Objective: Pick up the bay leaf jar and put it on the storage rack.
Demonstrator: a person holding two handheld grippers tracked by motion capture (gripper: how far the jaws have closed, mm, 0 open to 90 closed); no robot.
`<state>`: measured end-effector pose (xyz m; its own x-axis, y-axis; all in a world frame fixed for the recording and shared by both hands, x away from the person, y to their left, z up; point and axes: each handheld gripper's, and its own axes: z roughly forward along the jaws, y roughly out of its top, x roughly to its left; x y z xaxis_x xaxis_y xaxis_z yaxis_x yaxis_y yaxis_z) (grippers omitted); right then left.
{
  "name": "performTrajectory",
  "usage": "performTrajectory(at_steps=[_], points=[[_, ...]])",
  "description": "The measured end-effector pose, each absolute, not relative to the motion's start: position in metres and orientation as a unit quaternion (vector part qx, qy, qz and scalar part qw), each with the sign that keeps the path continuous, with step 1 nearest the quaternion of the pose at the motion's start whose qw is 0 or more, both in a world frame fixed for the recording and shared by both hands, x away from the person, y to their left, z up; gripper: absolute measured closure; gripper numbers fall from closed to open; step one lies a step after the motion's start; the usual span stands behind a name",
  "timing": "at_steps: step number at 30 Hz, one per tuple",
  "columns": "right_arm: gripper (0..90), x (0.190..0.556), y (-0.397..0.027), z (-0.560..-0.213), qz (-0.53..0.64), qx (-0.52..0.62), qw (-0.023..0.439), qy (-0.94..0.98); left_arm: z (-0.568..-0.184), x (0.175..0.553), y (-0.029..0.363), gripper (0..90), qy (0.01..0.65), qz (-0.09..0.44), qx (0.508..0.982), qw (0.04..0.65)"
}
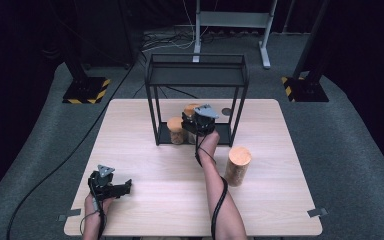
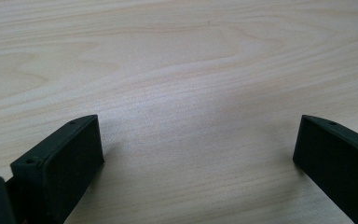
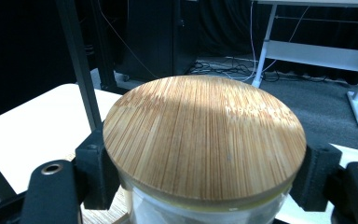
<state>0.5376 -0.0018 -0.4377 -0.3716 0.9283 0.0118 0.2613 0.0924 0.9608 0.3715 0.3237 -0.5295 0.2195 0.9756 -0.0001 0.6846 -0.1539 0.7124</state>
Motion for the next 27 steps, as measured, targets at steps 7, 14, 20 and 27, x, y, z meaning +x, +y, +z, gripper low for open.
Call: performTrajectory(at_steps=[7, 14, 20, 27], points=[[23.6, 0.5389, -0.0020, -0.4366, 0.497, 0.455, 0.327, 0.663, -0.5295, 0.3716, 0.3238, 0.7, 0.577, 0.240, 0.720, 0.302], [17.8, 0.5406, -0.0030, -0.4350, 0.490, 0.464, 0.313, 0.668, -0.5295, 0.3716, 0.3239, 0.7, 0.577, 0.240, 0.720, 0.302], [13.3, 0.5401, -0.0016, -0.4321, 0.474, 0.480, 0.277, 0.684, -0.5295, 0.3715, 0.3238, 0.7, 0.577, 0.241, 0.720, 0.302], [5.3, 0.5389, -0.0033, -0.4283, 0.454, 0.503, 0.232, 0.698, -0.5295, 0.3715, 0.3237, 0.7, 0.576, 0.241, 0.720, 0.301]])
